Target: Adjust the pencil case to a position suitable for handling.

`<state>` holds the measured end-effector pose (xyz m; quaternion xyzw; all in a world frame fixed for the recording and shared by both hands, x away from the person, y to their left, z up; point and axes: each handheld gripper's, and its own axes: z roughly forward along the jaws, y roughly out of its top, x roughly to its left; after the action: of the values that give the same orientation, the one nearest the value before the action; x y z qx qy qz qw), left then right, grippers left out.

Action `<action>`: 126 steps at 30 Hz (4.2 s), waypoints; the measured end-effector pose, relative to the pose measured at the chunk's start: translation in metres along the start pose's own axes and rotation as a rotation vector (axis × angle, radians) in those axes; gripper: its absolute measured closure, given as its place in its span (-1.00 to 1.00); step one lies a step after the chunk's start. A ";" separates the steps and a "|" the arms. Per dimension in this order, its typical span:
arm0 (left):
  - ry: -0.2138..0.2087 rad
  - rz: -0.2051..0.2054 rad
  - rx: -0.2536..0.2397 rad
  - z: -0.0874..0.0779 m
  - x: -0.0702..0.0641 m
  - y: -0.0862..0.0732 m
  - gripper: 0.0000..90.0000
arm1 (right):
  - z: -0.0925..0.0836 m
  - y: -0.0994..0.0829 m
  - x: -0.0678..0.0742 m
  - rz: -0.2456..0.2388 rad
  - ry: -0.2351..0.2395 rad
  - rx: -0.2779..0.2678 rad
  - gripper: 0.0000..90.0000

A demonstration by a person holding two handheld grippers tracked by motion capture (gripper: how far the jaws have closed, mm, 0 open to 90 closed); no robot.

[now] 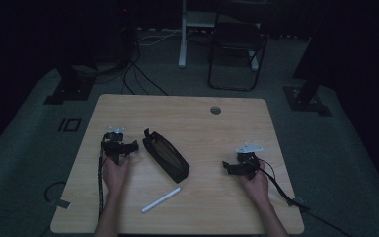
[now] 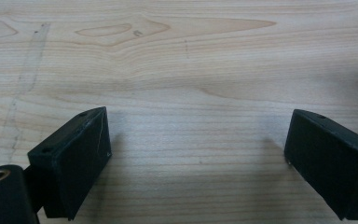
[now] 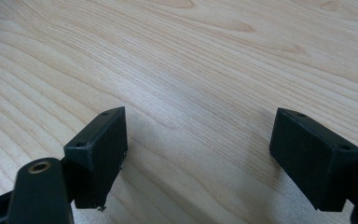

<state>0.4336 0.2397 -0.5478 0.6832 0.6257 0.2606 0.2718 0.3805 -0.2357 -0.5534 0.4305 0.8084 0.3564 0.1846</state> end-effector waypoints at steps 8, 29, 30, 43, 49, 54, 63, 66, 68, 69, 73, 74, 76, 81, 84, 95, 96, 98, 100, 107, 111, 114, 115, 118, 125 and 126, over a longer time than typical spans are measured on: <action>0.006 -0.008 -0.002 0.001 0.000 0.001 -0.84 | -0.001 -0.001 -0.001 -0.010 0.012 0.001 -0.58; -0.102 0.106 0.049 -0.018 0.017 -0.004 -0.17 | -0.007 -0.005 0.000 0.002 -0.001 -0.016 -0.30; -0.103 0.110 0.059 -0.020 0.017 -0.004 -0.17 | -0.008 -0.005 0.000 0.008 -0.006 -0.014 -0.23; -0.152 0.108 0.024 -0.043 0.015 0.003 0.03 | -0.020 0.005 0.018 0.011 0.000 -0.028 -0.09; -0.153 0.148 -0.023 -0.063 0.009 0.016 -0.01 | -0.029 0.010 0.027 0.004 0.008 -0.052 -0.09; -0.169 0.151 -0.065 -0.076 0.005 0.027 -0.01 | -0.035 0.015 0.036 -0.013 0.018 -0.074 -0.06; -0.220 0.146 -0.123 -0.090 -0.004 0.041 -0.02 | -0.046 0.029 0.061 -0.045 0.071 -0.127 -0.04; -0.228 0.150 -0.136 -0.093 -0.007 0.047 -0.02 | -0.047 0.033 0.068 -0.055 0.082 -0.139 -0.05; -0.235 0.150 -0.145 -0.094 -0.010 0.051 -0.03 | -0.047 0.036 0.071 -0.055 0.098 -0.144 -0.06; -0.236 0.152 -0.150 -0.094 -0.013 0.053 -0.03 | -0.047 0.038 0.074 -0.059 0.098 -0.145 -0.08; -0.245 0.170 -0.150 -0.090 -0.022 0.061 -0.04 | -0.045 0.045 0.085 -0.081 0.119 -0.152 -0.10; -0.245 0.179 -0.145 -0.088 -0.025 0.063 -0.04 | -0.044 0.047 0.089 -0.087 0.123 -0.152 -0.10; -0.246 0.190 -0.134 -0.083 -0.031 0.066 -0.05 | -0.042 0.050 0.095 -0.094 0.138 -0.155 -0.13; -0.258 0.209 -0.106 -0.072 -0.043 0.068 -0.05 | -0.036 0.056 0.109 -0.113 0.174 -0.154 -0.18; -0.252 0.248 -0.081 -0.060 -0.054 0.069 -0.04 | -0.031 0.059 0.117 -0.124 0.190 -0.152 -0.19; -0.231 0.273 -0.018 -0.042 -0.059 0.067 0.50 | -0.013 0.059 0.125 -0.094 0.252 -0.119 -0.23; -0.235 0.273 -0.019 -0.042 -0.058 0.067 0.59 | -0.012 0.059 0.125 -0.094 0.252 -0.115 -0.23; -0.243 0.267 -0.019 -0.044 -0.057 0.066 0.70 | -0.010 0.059 0.124 -0.095 0.244 -0.109 -0.23; -0.253 0.266 -0.019 -0.045 -0.057 0.065 0.76 | -0.007 0.059 0.124 -0.099 0.244 -0.101 -0.23; -0.272 0.278 -0.019 -0.046 -0.059 0.063 0.83 | -0.009 0.058 0.127 -0.113 0.283 -0.106 -0.25; -0.279 0.300 -0.022 -0.049 -0.063 0.061 0.85 | -0.006 0.057 0.124 -0.130 0.227 -0.089 -0.25; -0.282 0.305 -0.022 -0.052 -0.063 0.059 0.85 | -0.007 0.059 0.120 -0.147 0.132 -0.104 -0.21; -0.282 0.305 -0.022 -0.054 -0.063 0.058 0.85 | -0.008 0.061 0.118 -0.148 0.101 -0.106 -0.20; -0.289 0.308 -0.028 -0.058 -0.062 0.053 0.86 | -0.012 0.064 0.112 -0.111 0.053 -0.122 -0.19; -0.287 0.306 -0.043 -0.067 -0.062 0.044 0.85 | -0.026 0.064 0.118 -0.098 0.195 -0.154 -0.26; -0.284 0.306 -0.044 -0.068 -0.063 0.042 0.85 | -0.025 0.061 0.120 -0.113 0.196 -0.139 -0.29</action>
<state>0.4114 0.1776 -0.4707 0.7939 0.4643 0.2137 0.3294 0.3323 -0.1238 -0.4900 0.3334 0.8191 0.4409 0.1538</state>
